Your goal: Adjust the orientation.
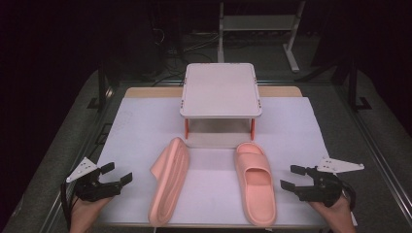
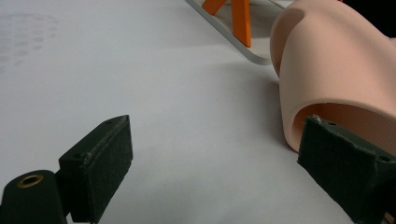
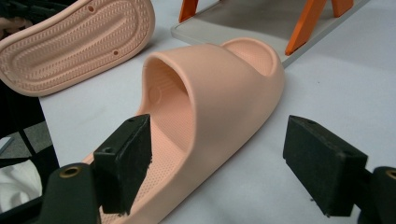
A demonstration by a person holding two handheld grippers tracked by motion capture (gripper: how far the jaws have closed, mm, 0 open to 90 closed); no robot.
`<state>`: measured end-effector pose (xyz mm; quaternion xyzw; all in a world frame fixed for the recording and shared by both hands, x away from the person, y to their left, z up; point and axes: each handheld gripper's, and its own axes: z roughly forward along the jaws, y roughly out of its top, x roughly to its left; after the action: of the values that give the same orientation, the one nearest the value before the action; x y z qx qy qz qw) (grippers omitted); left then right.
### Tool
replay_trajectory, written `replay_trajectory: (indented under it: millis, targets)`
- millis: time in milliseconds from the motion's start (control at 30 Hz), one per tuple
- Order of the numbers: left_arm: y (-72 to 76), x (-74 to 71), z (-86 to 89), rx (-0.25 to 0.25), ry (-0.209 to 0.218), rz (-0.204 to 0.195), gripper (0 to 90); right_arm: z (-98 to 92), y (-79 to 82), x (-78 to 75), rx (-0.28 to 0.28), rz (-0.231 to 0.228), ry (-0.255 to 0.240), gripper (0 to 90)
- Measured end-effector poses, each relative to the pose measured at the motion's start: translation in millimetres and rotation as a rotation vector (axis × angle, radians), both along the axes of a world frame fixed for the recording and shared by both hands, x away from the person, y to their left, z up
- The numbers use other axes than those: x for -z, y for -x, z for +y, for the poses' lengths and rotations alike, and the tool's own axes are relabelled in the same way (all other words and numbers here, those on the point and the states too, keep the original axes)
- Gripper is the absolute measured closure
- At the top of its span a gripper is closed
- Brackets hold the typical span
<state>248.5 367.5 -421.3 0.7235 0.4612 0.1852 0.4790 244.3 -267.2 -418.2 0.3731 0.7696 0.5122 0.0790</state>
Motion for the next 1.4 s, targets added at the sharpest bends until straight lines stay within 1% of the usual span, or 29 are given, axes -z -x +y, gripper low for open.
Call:
replay_trajectory:
  millis: [100, 233, 300, 400, 467, 533, 600, 700, 733, 833, 967, 1000, 1067, 1100, 1133, 1167, 1267, 1400]
  targets:
    - [0.8, 0.6, 0.5, -0.002, -0.001, 0.002, 9.6, -0.4, 0.0, 0.5, -0.002, 0.001, 0.004, 22.9]
    - [2.1, 0.9, 0.8, -0.001, 0.007, 0.002, 9.6, 0.6, 0.3, 1.0, 0.002, 0.001, 0.005, 22.8]
    - [2.3, 1.8, -0.5, 0.007, 0.002, 0.008, 9.6, 1.0, 0.5, 0.8, 0.001, 0.001, 0.006, 22.8]
    - [3.2, 1.5, -2.5, 0.015, 0.003, 0.004, 9.6, 2.5, 1.2, -1.4, -0.002, -0.014, 0.0, 22.8]
    - [4.0, 2.8, -5.1, 0.024, 0.002, 0.008, 9.6, 2.9, 0.8, -1.7, -0.001, -0.014, -0.001, 22.8]
    - [4.7, 5.0, -11.1, 0.047, -0.016, 0.021, 9.7, 3.7, 0.1, -1.1, -0.003, -0.008, 0.002, 22.5]
    - [4.6, 5.5, -13.2, 0.051, -0.022, 0.024, 9.6, 4.0, 0.0, -1.1, -0.005, -0.009, 0.003, 22.4]
    - [4.9, 6.3, -17.7, 0.07, -0.014, 0.027, 9.7, 3.9, 0.1, -1.6, -0.008, -0.011, 0.0, 22.4]
    - [4.7, 6.6, -19.8, 0.075, -0.014, 0.034, 10.0, 3.6, 0.4, -1.8, -0.008, -0.013, -0.002, 22.4]
    - [3.6, 7.9, -25.3, 0.096, -0.021, 0.045, 10.0, 2.7, 0.7, -2.0, -0.006, -0.014, -0.012, 22.2]
    - [2.8, 8.3, -32.0, 0.121, -0.037, 0.046, 10.1, 3.6, 0.5, -1.7, -0.008, -0.012, -0.01, 22.2]
    - [2.7, 8.5, -33.6, 0.129, -0.04, 0.045, 12.3, 4.6, 0.6, -1.6, -0.011, -0.008, -0.01, 22.1]
    - [2.1, 8.8, -37.2, 0.141, -0.045, 0.048, 13.0, 5.1, 0.6, -1.8, -0.014, -0.009, -0.016, 22.1]
    - [1.4, 8.8, -39.3, 0.157, -0.036, 0.063, 14.7, 5.7, 0.8, -2.3, -0.017, -0.008, -0.023, 22.1]
    - [0.9, 8.8, -43.0, 0.188, -0.022, 0.074, 24.1, 7.1, 1.1, -3.0, -0.022, -0.014, -0.03, 22.1]
    - [0.9, 8.8, -43.0, 0.188, -0.022, 0.074, 25.3, 7.9, 1.3, -3.2, -0.024, -0.013, -0.03, 22.1]
    - [-1.7, 8.8, -52.3, 0.21, -0.042, 0.084, 30.7, 9.9, 1.3, -3.0, -0.032, -0.013, -0.026, 22.1]
    - [-6.4, 10.7, -57.4, 0.218, -0.041, 0.096, 33.6, 11.2, 1.9, -3.0, -0.036, -0.014, -0.02, 22.1]
